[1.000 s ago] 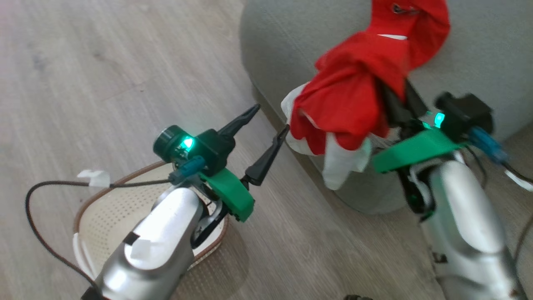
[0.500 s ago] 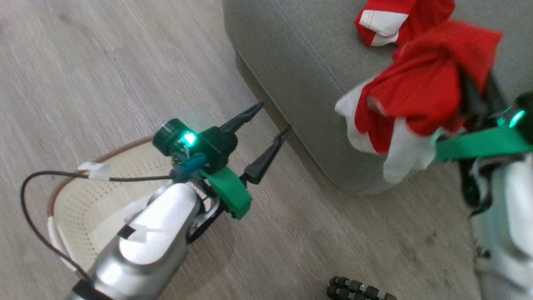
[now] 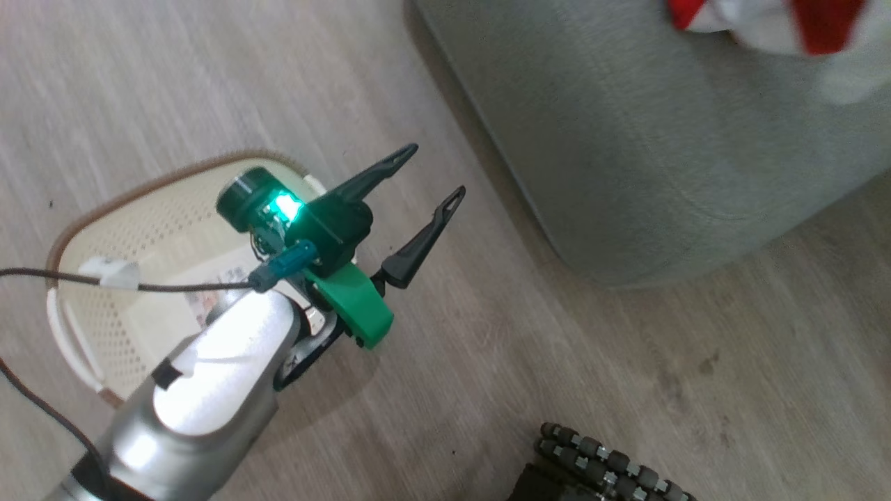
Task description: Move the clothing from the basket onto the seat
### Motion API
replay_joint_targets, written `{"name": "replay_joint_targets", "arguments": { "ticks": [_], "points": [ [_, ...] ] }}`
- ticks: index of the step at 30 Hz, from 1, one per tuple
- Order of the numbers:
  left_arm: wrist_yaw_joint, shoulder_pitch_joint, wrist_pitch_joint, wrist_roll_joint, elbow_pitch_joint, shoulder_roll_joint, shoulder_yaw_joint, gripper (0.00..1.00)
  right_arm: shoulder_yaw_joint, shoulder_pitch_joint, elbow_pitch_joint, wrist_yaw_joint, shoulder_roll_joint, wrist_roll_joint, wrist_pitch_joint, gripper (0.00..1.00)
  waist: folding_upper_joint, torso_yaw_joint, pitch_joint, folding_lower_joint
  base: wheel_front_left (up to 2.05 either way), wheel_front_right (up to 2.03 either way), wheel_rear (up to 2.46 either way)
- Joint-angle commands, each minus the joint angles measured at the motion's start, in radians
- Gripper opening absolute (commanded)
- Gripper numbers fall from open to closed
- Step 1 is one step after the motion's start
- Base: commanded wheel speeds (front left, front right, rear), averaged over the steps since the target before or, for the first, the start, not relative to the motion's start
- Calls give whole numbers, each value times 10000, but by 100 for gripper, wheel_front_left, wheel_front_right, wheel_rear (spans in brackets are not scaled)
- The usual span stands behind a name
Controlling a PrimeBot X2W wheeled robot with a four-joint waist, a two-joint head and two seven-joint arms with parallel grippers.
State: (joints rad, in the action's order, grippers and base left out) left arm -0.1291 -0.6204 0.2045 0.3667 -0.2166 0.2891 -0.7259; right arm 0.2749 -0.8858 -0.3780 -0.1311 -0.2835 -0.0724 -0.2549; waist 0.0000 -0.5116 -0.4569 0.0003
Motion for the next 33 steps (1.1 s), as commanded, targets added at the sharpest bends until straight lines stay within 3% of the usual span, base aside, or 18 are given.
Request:
{"name": "replay_joint_targets", "arguments": {
  "ticks": [1,15,25,26,27,28,29,33],
  "points": [
    [-2,-463,-52,-76,465,229,196,100,300,-603,60,4,-581,114,108,0,0,496,-515,-3,0,0,0],
    [-11,-760,-197,61,1021,909,-184,100,3075,-2868,-639,4,-2205,1814,1933,0,0,1674,-2095,-3,0,0,0],
    [-13,-945,-31,141,974,1090,-475,100,5262,-2445,-1937,4,-1555,2617,2841,0,0,2455,-2967,-3,0,0,0],
    [-13,-990,27,176,908,1157,-437,100,5364,-2332,-2159,4,-1365,2611,2619,29,0,2515,-3060,-3,0,0,0],
    [-13,-1006,61,194,880,1172,-425,100,5385,-2265,-2308,4,-1288,2603,2498,47,0,2534,-3077,-3,0,0,0],
    [-13,-1022,90,209,848,1171,-430,100,5392,-2180,-2455,4,-1245,2604,2338,93,0,2557,-3080,-3,0,0,0],
    [-13,-1040,118,221,809,1156,-438,100,5349,-2071,-2647,4,-1220,2606,2205,100,0,2578,-3068,-3,0,0,0],
    [-13,-1090,234,285,611,1042,-479,100,4998,-1604,-3483,4,-1319,2523,1453,100,0,2620,-2884,-3,0,0,0]
  ]
}}
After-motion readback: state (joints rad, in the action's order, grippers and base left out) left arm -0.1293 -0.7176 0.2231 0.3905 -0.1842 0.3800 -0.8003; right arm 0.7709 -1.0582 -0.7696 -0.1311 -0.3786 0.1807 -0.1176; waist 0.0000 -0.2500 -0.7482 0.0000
